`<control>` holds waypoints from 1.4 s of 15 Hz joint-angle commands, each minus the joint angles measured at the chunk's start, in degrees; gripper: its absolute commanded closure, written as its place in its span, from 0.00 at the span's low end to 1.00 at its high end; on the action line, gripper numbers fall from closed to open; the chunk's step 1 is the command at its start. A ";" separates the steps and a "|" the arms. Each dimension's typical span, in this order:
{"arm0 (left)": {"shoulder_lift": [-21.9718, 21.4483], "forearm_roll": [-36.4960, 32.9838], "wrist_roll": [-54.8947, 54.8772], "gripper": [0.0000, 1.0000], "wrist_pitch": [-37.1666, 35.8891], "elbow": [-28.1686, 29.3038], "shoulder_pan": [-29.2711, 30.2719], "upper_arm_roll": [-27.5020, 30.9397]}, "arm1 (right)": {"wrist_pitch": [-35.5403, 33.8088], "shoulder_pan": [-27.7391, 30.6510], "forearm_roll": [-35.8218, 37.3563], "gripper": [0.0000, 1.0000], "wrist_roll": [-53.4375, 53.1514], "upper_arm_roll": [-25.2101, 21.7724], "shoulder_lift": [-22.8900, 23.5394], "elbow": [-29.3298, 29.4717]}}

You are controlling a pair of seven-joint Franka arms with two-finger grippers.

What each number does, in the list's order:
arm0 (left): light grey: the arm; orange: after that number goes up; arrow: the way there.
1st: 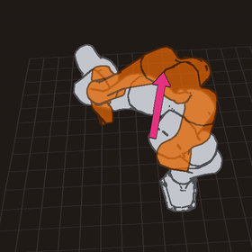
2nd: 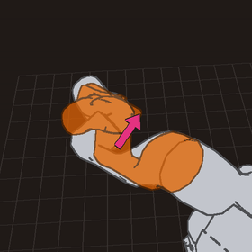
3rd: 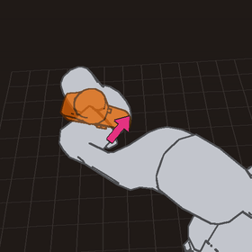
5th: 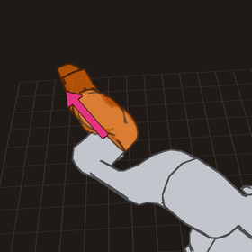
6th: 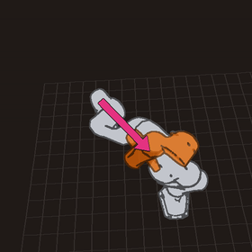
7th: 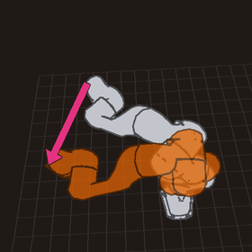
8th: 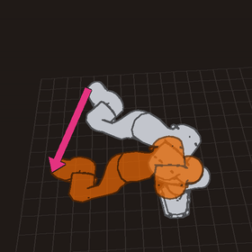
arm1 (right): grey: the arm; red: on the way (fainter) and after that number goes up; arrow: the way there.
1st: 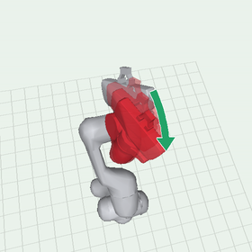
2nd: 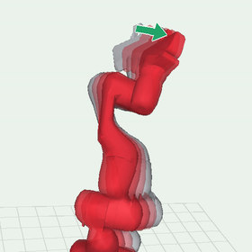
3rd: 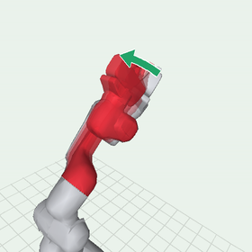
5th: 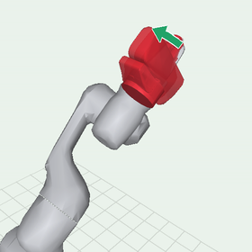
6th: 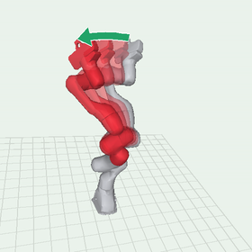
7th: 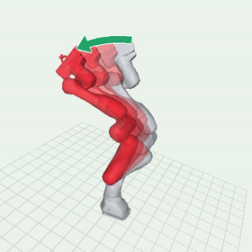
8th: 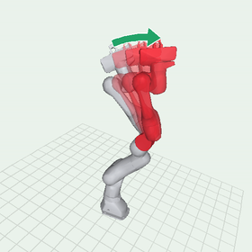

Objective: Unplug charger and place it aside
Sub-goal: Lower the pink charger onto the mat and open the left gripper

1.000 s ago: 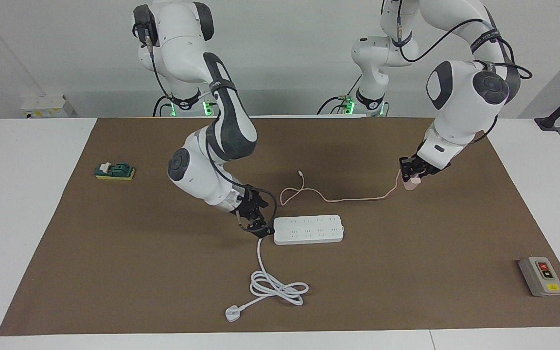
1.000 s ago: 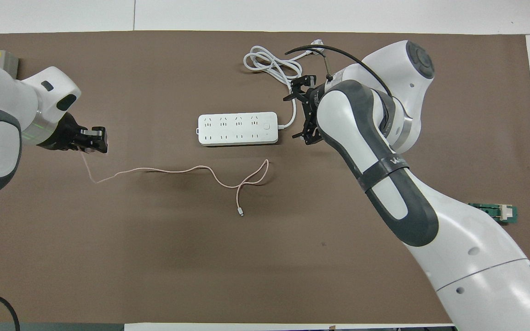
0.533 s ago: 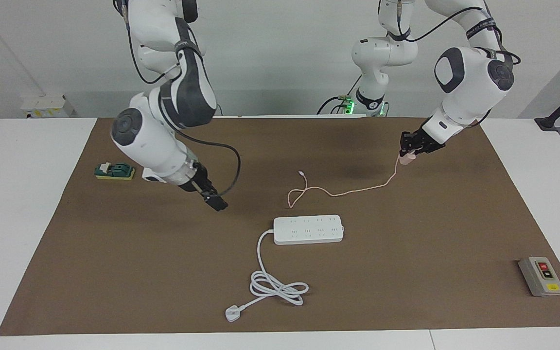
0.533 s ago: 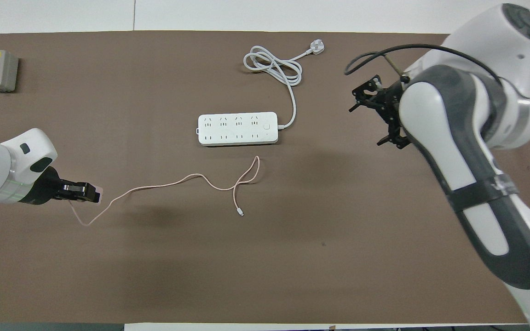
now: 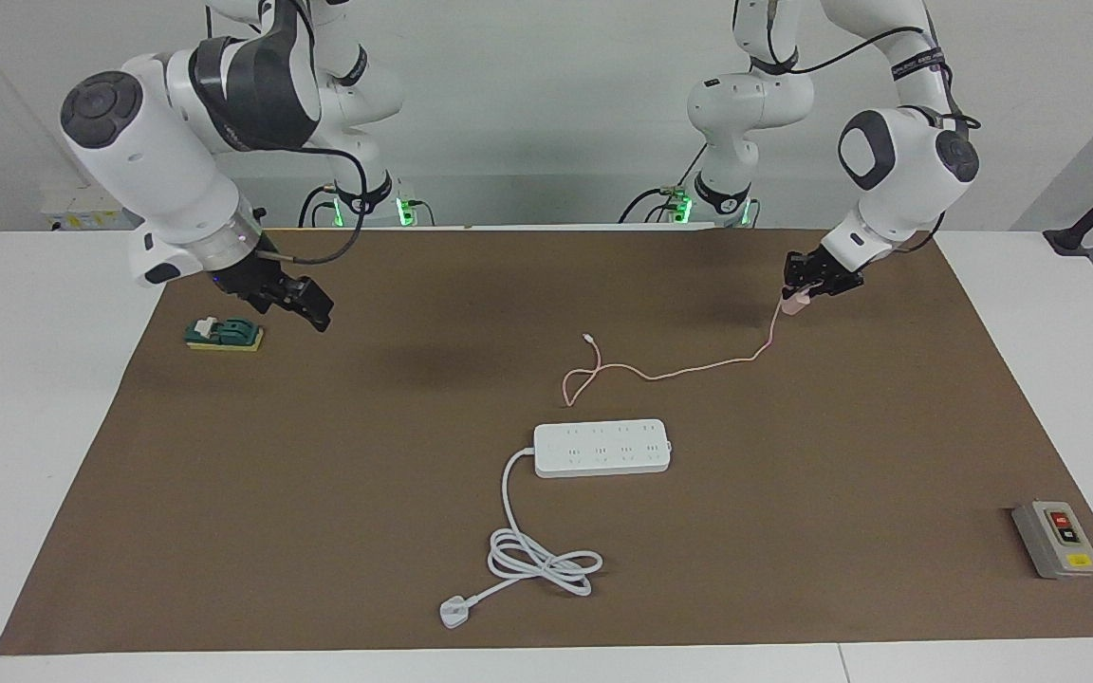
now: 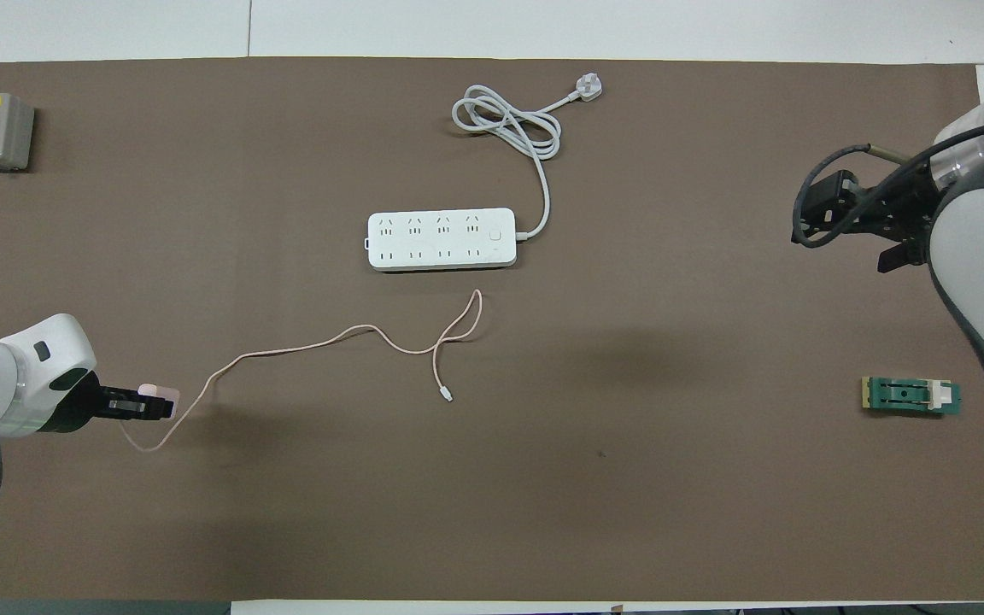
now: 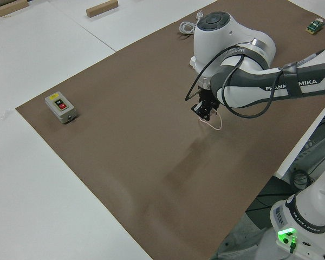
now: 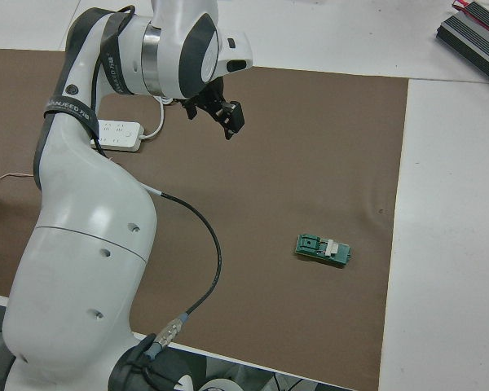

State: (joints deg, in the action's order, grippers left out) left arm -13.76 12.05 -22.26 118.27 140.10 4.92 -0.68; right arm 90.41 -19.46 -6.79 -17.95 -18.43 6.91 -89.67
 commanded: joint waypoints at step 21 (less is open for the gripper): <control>6.90 1.05 -1.38 1.00 13.92 2.10 1.59 -0.38 | -2.70 10.32 4.68 0.00 13.29 4.98 -6.03 -5.25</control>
State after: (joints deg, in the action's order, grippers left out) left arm -6.85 12.09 -22.26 130.81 141.32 5.62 -0.69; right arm 86.80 -9.39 -3.11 -5.06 -13.77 2.91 -92.13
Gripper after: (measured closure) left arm 0.687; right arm 0.000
